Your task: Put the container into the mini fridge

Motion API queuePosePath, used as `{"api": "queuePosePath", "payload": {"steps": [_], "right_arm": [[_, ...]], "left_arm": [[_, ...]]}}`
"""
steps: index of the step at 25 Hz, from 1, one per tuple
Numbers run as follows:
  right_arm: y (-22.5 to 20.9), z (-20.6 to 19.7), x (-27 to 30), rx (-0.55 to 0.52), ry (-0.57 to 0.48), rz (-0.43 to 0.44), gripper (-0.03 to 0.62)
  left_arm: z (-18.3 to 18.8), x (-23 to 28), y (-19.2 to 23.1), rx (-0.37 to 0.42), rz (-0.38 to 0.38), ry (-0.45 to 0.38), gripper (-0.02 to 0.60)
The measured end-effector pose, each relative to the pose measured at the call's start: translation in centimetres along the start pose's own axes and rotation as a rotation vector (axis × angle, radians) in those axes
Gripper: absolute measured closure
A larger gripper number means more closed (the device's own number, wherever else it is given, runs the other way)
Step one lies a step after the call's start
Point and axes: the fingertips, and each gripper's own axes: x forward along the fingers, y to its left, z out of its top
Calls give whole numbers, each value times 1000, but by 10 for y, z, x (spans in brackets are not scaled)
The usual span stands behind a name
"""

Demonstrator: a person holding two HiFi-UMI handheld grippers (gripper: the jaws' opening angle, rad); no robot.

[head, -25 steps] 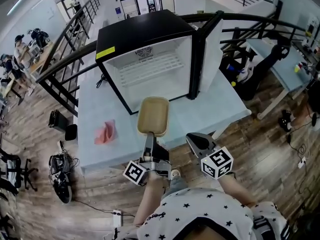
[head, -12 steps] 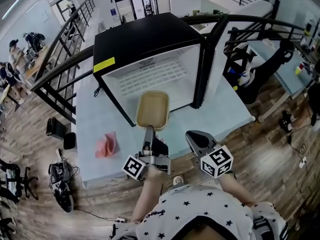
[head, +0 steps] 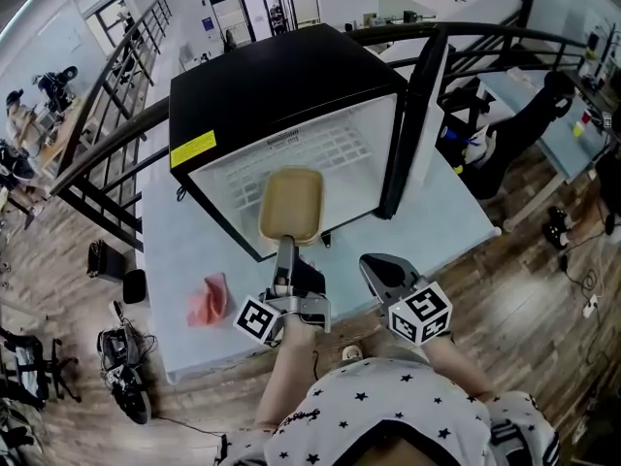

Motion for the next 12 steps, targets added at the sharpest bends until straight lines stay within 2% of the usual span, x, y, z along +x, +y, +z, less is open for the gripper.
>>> {"api": "queuePosePath", "payload": {"steps": [7,12], "right_arm": [[-13,-5,9,18,20,7,572],[-31,-1,22,13,22,50,572]], "left_arm": [[5,18,5,5,7,-20,379],[5,30,14,18,23,-58,379]]}}
